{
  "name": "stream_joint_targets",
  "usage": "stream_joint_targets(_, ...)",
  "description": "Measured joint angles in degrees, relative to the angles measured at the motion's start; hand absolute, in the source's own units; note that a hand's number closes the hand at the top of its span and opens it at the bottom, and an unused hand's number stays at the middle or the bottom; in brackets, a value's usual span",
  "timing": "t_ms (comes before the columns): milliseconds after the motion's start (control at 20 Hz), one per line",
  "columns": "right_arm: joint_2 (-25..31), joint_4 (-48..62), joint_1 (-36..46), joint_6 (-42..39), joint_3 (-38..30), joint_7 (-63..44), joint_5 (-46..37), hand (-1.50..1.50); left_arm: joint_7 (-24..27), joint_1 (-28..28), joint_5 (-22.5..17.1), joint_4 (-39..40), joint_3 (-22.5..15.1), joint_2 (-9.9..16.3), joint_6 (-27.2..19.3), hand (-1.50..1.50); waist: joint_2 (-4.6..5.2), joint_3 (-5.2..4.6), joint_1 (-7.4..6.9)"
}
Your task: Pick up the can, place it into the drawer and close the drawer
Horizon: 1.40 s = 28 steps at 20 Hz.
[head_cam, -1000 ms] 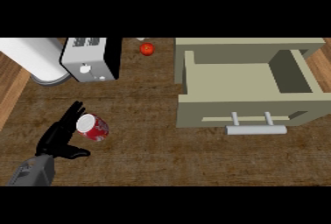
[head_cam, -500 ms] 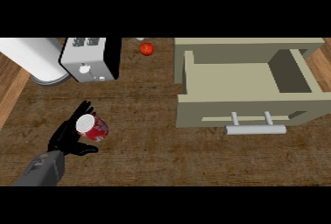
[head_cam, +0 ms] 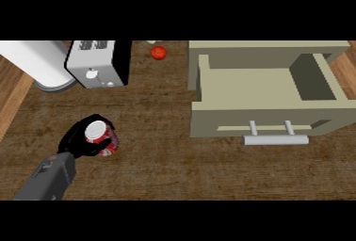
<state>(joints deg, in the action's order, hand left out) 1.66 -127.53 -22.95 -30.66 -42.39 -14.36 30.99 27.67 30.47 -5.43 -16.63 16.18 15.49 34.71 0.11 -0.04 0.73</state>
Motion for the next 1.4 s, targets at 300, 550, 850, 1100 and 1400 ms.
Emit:
stream_joint_targets(300, -0.9, -1.7, -1.6, -0.2, -0.2, -0.6, 0.9, -1.50, -1.7, 1.3, -1.1, -4.1, -1.0, -2.3, 1.9, 1.50, -0.16, 0.03, -0.21)
stream_joint_targets(550, -0.9, -1.5, -2.3, -0.1, -0.9, -0.1, 1.5, -1.50, -1.1, 0.0, -4.4, -9.1, 1.6, -6.0, -5.8, 1.50, -0.40, 0.08, -0.79)
stream_joint_targets(850, -1.3, -1.4, -3.0, -0.2, -1.1, 0.8, 1.3, -1.50, -2.2, -2.4, -7.1, -19.0, 2.6, -12.2, -18.5, 1.50, -0.57, 0.11, -1.18)
stream_joint_targets(1100, -1.1, -1.9, -4.4, 0.9, 0.7, 1.9, 0.7, -1.50, -8.1, -4.7, -9.8, -32.7, -2.6, -14.4, -25.9, 1.50, -0.69, 0.13, -1.23)
stream_joint_targets(1400, -1.0, -4.1, -4.6, 2.4, 1.0, -0.1, 2.0, -1.50, -18.6, -5.0, -11.1, -48.0, -9.6, -15.2, -35.4, 1.50, -0.55, 0.08, -0.95)
